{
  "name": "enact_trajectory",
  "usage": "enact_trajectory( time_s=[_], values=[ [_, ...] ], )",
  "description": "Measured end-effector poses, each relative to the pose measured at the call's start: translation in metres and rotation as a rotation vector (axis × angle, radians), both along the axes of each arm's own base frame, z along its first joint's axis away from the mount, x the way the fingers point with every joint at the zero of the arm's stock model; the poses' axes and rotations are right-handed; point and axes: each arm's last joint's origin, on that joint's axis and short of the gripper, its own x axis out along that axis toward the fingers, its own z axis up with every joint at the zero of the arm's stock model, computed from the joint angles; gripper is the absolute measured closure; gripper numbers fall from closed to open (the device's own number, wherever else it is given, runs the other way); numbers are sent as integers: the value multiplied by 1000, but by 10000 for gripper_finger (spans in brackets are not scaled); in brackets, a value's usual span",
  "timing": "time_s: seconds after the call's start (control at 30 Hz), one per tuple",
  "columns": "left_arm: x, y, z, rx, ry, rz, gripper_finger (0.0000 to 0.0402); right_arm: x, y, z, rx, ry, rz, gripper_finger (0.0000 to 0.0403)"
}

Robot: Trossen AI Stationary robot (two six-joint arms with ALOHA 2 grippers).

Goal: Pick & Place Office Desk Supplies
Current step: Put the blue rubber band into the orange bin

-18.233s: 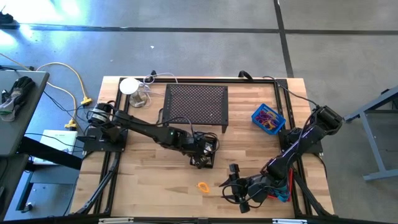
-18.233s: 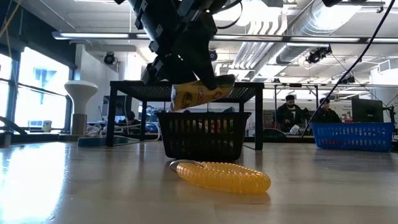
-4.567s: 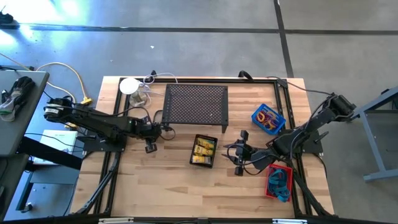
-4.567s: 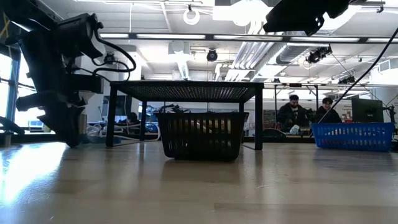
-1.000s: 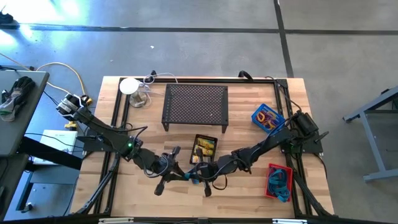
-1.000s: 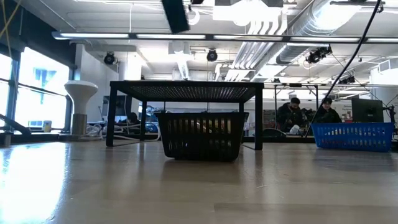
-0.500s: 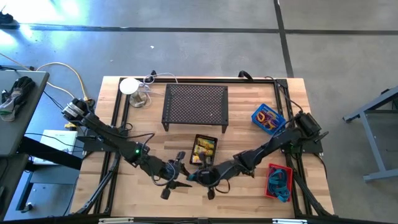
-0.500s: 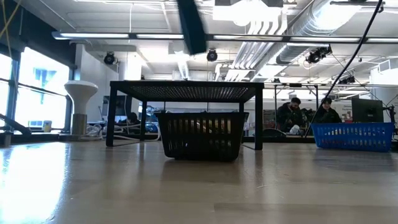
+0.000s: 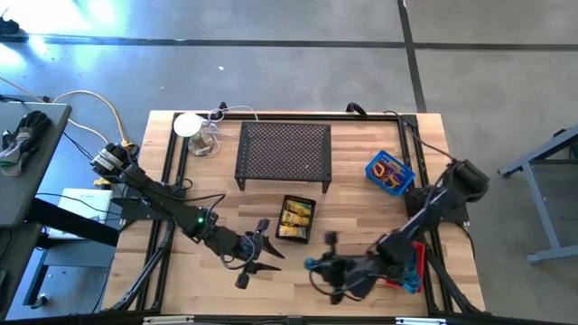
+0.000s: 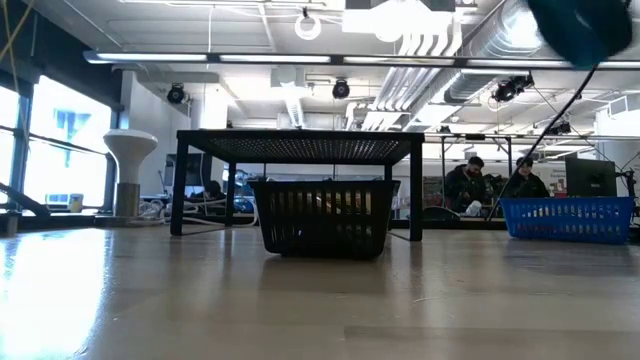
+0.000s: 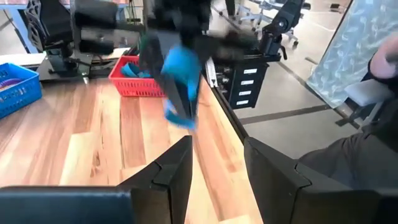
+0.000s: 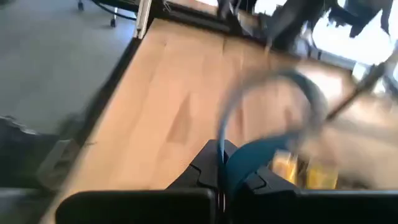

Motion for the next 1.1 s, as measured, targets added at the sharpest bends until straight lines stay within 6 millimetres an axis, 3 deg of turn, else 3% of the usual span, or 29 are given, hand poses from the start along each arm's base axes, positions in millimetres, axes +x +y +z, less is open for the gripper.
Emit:
enact_trajectory(
  time_s=[0.2,0.47,0.87,1.1],
  values=[
    [0,1,-2,86,-1,-15,261,-53,-8,27,343,163,-201,401],
    [5,10,-3,99,2,17,261,-97,-12,38,714,358,-447,401],
    [18,36,-4,104,13,106,261,-182,3,12,773,516,-958,401],
    [26,56,-3,93,9,174,261,-183,10,-9,700,534,-1089,401]
  ],
)
